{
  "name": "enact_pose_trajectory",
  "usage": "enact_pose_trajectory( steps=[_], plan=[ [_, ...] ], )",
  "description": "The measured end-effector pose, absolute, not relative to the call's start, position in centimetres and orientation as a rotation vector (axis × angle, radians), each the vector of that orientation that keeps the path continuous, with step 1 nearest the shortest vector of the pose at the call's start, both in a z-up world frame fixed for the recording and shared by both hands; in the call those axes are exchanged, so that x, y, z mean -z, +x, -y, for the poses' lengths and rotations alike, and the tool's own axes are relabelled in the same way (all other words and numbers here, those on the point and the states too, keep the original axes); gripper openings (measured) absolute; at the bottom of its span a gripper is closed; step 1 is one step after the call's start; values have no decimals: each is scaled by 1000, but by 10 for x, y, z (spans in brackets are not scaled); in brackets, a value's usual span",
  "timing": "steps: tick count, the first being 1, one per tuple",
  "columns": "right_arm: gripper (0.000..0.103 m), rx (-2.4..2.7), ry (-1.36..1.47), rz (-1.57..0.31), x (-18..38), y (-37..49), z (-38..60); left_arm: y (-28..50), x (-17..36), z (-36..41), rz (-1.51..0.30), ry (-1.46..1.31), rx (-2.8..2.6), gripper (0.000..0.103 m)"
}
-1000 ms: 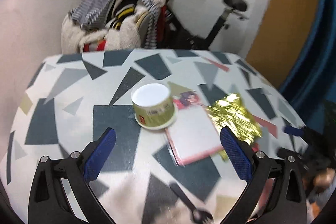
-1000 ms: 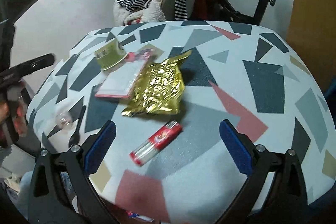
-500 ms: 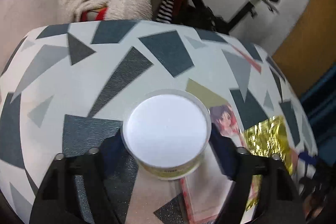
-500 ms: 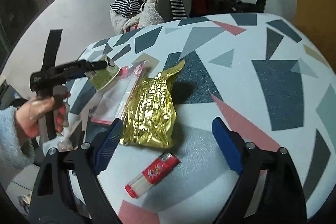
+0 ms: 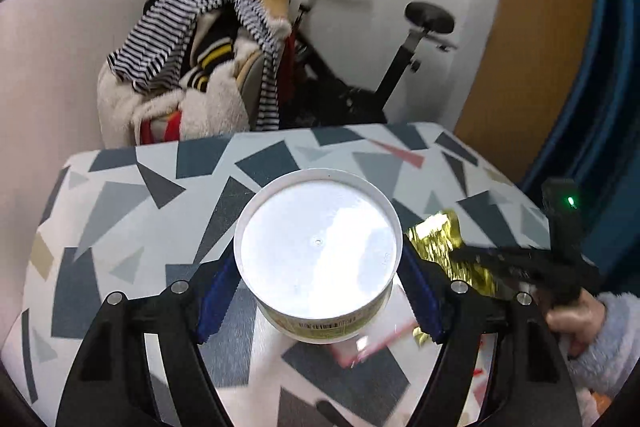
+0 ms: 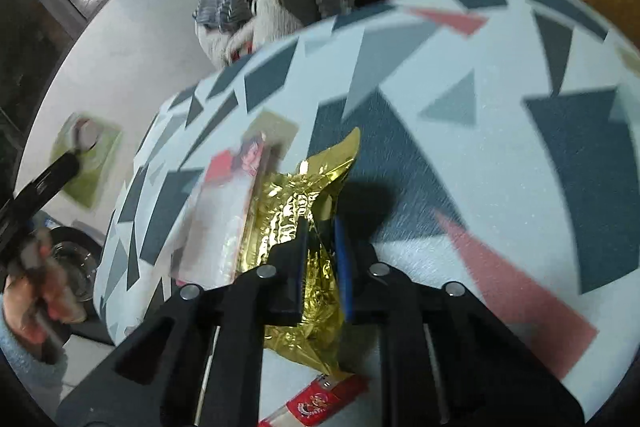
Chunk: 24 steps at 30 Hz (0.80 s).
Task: Collect trash
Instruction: 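Carry the gold foil bag to the bin and release it with the right gripper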
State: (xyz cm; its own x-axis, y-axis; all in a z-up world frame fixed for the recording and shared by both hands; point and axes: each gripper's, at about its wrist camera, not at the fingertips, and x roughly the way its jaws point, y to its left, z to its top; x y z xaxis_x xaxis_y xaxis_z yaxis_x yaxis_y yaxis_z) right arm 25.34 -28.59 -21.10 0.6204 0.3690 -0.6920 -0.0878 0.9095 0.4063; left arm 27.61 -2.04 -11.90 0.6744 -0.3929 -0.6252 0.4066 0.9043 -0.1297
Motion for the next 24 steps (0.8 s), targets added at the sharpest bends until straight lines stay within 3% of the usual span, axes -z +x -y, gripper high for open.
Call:
enact_pose_trajectory(
  steps=[10,24],
  plan=[
    [13,-141,152,-698,158,212,296,193,108,6,-627,22,430,73],
    [13,-242,119,-639,134,134,276,94,121,-2,-647,1,415,73]
  ],
)
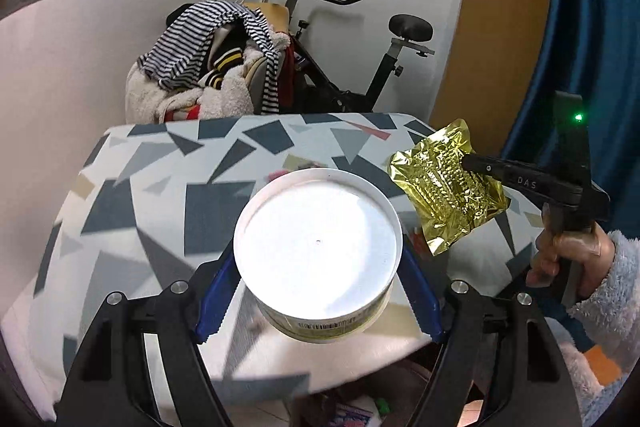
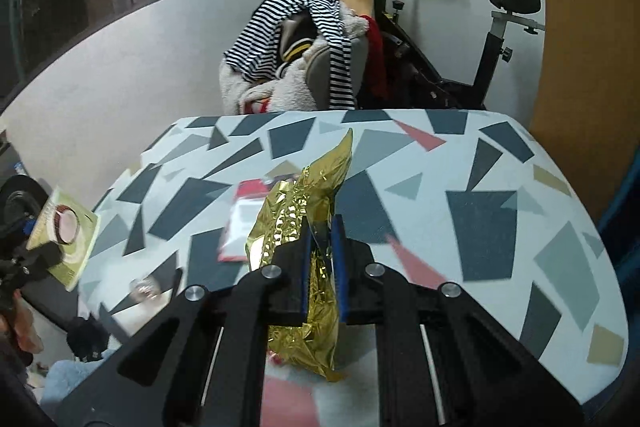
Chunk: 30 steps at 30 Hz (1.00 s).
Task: Collect trash
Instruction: 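Carry the gold foil bag to the bin and release it with the right gripper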
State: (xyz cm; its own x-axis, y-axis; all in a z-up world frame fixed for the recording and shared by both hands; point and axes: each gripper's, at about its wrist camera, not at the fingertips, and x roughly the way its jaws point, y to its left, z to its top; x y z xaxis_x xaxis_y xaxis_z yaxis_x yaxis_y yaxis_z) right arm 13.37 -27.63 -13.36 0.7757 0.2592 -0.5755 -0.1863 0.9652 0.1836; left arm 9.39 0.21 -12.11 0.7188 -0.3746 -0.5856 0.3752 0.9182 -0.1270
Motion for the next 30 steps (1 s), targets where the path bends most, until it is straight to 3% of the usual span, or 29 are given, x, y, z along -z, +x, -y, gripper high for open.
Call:
enact_pose_trajectory(
  steps=[13,30],
  plan=[
    [13,-343,109,-678,147,50,254,23,139,-13,-680,-45,376,73],
    [13,-537,28,-1025,263,-4,188,-10,159,-29,-736,-98,354,73]
  ],
)
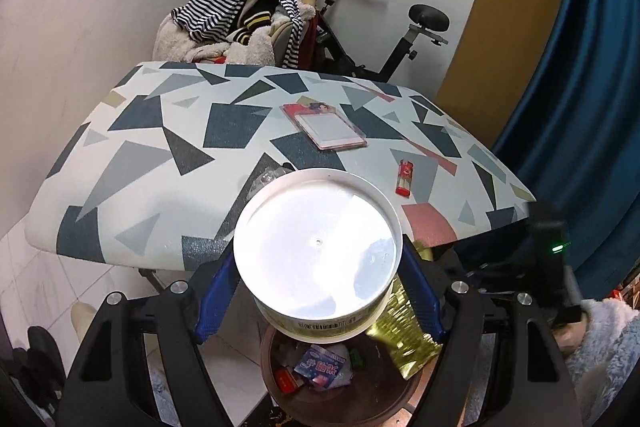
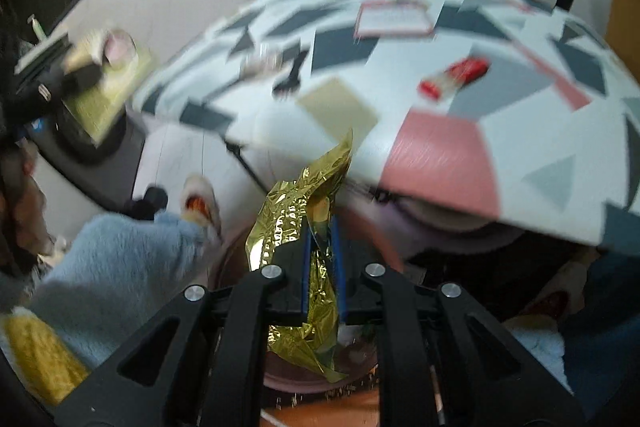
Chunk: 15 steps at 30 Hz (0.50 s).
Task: Collect trash
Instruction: 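Carry the gold foil bag to the bin and release it with the right gripper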
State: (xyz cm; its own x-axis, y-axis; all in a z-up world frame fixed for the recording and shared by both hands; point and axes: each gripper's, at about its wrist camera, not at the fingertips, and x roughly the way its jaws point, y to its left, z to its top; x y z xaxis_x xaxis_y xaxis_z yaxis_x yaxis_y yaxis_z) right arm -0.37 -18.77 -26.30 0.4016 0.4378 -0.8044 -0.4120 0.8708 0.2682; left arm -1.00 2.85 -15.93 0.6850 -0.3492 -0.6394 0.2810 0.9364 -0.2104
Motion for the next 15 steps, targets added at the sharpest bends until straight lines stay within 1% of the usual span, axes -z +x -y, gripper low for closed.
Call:
enact_pose_trajectory(
  steps=[6,15],
  plan=[
    [14,-525,62,-1140,301,2,180,-11,163,-25,-746,-93,361,73],
    [14,-505,88,-1191,318,0,184,-9,170,-23,-767,-92,367,73]
  ],
)
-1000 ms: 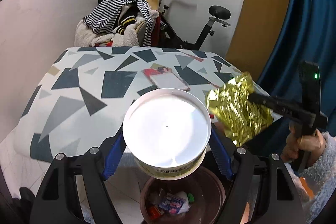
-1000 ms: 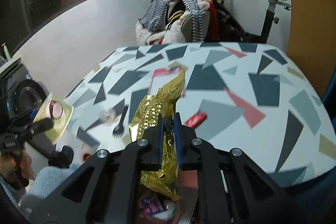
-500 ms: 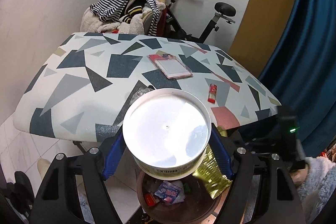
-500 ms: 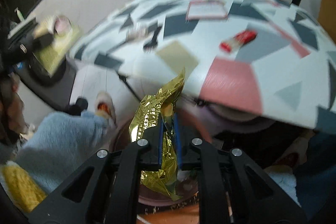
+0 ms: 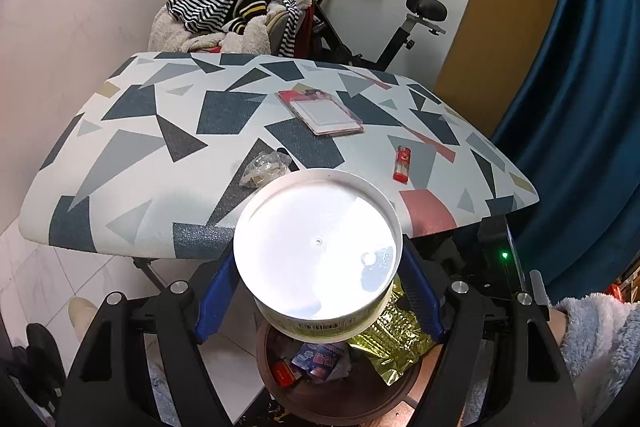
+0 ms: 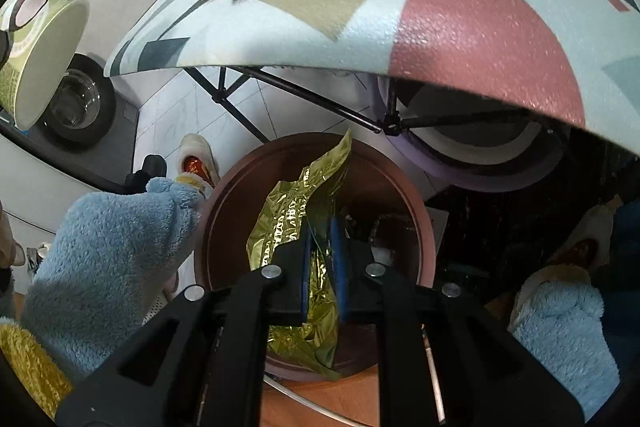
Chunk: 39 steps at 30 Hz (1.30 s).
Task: Collect trash
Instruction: 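Carry the gold foil bag to the bin and release it with the right gripper, then lower the white-lidded tub into the bin and open the left gripper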
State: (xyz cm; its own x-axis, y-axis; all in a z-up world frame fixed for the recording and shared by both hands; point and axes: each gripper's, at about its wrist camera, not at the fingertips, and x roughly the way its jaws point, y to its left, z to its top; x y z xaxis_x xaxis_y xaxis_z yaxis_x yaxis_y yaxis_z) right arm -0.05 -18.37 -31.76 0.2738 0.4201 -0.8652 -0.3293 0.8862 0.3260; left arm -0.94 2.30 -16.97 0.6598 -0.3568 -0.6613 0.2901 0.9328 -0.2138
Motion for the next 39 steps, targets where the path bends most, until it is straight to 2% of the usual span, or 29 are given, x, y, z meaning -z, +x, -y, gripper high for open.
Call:
enact_pose_trajectory(
  steps=[8,11,13,15,21,24,33,39],
  plan=[
    [15,-480,104,-1215,318,6,190,-11,171,-19,-771,-82,379,73],
    [20,-467,105,-1221,319,7,190,-11,172,-19,-775,-88,380,73],
    [34,-461,111,-1211,317,7,191,-11,173,-19,-777,-92,381,73],
    [58,-450,105,-1198,314,6,192,-11,174,-19,-779,-92,382,73],
    [93,-404,78,-1093,290,3,199,-11,181,-19,-789,-104,382,73],
    [97,-376,69,-1025,276,3,205,-11,186,-20,-793,-112,384,73],
    [97,-298,39,-862,260,-3,222,-18,210,-13,-772,-96,442,74],
    [97,-194,68,-843,266,-3,232,-21,240,-2,-788,-87,485,74]
  ],
)
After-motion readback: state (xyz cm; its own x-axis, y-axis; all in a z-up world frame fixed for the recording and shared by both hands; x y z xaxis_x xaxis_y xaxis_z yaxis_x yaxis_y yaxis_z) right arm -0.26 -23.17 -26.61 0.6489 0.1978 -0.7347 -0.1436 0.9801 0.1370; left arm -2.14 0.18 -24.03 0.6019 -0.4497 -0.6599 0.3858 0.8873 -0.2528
